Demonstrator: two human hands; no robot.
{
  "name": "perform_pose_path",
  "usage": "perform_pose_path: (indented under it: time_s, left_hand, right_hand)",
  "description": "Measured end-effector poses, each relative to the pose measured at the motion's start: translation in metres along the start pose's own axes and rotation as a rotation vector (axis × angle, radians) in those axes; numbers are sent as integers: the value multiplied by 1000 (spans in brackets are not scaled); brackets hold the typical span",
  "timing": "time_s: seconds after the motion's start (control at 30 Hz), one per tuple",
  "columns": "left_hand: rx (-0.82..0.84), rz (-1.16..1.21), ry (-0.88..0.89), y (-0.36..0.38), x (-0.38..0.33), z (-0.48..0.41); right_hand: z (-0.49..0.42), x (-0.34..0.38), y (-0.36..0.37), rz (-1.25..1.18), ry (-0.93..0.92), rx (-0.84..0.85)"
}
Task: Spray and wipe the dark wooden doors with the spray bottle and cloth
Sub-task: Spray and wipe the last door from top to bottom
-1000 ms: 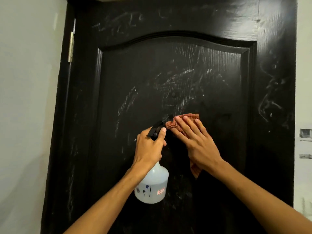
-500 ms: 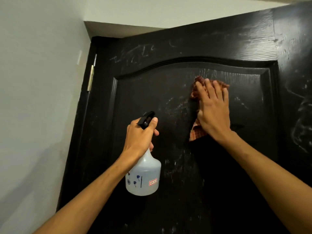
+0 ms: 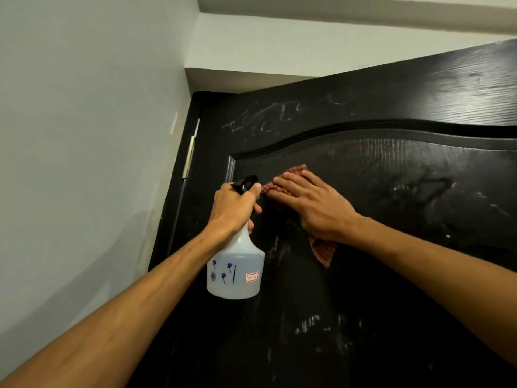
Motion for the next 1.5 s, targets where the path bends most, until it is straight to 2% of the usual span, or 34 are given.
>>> perform_pose_path:
  time_s: [0.03, 0.07, 0.17, 0.2, 0.3, 0.33, 0.37, 0.47, 0.5, 0.6, 0.63, 0.67, 0.77, 0.8, 0.87, 0.93, 1.0, 1.07, 1.1, 1.13, 1.17, 1.23, 1.27, 1.33, 1.47, 1.5]
  left_hand:
    - [-8, -2, 1, -6, 1, -9]
    - [-15, -1, 3, -11, 1, -18]
    - [-20, -7, 14, -24, 2, -40]
    - [-20, -13, 21, -28, 2, -48]
    - [-31, -33, 57, -38, 1, -68]
    - [-39, -28, 78, -41, 0, -75]
    - [-46, -19, 95, -44, -1, -80]
    - [-60, 18, 136, -53, -5, -95]
    - [-66, 22, 140, -57, -6, -100]
    - [-82, 38, 127, -67, -7, -111]
    - [-84, 52, 119, -69, -7, -115]
    - [-86, 64, 111, -70, -7, -119]
    - [-100, 74, 91, -74, -10, -136]
    - [-109, 69, 89, -76, -12, -142]
    - [-128, 62, 80, -83, -17, -150]
    - [-153, 70, 77, -88, -18, -156]
    - [-183, 63, 77, -93, -18, -159]
    - [-207, 45, 69, -99, -16, -162]
    - [-215, 43, 63, -102, -15, -163]
    - [-226, 42, 61, -104, -15, -164]
    - [-238, 33, 65, -105, -15, -165]
    - [-251, 7, 76, -108, -17, -165]
    - [-249, -2, 82, -109, -17, -163]
    - [-226, -9, 99, -106, -20, -159]
    - [-159, 27, 113, -92, -30, -149]
    - [-143, 31, 117, -87, -34, -147]
  right_hand:
    - [-14, -7, 0, 4, 10, -46]
    - [-30, -24, -1, -1, 104, -117]
    - [-62, -64, -7, -19, 563, -205]
    - [-74, -60, -6, -9, 562, -201]
    - [-103, -33, 4, 4, 216, -144]
    - [-111, -35, 4, 20, 206, -151]
    - [-119, -49, 1, 30, 283, -178]
    - [-138, -81, -1, 13, 663, -217]
    - [-148, -73, 0, 22, 641, -214]
    - [-189, -24, 13, -48, 203, -140]
    - [-200, -17, 15, -48, 125, -107]
    - [-210, -23, 13, -35, 133, -106]
    - [-233, -65, 6, -62, 490, -150]
    - [-237, -62, 7, -36, 526, -157]
    - [-252, -31, 9, -20, 329, -163]
    - [-266, -6, 14, -65, 113, -80]
    - [-283, -22, 8, -54, 154, -68]
    - [-296, -48, 4, -32, 363, -104]
    - [-298, -48, 3, -13, 412, -121]
    - [-301, -37, 5, -1, 380, -133]
    - [-304, -18, 7, -2, 273, -131]
    - [-305, 20, 13, -37, 45, -41]
    - [-304, 22, 14, -47, 8, 10]
    - [-295, -9, 2, -53, 107, -43]
    - [-231, -125, -18, 30, 587, -193]
    - [-212, -139, -20, 52, 654, -220]
Point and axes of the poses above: each hand's wrist, its own z-axis away from the middle knuckle, its own y-axis out of the palm, x = y × z, the point moved 3 cm from there along -z, towards the middle knuckle, and after that the axes turned 9 degrees about z, right-handed, at the moved point
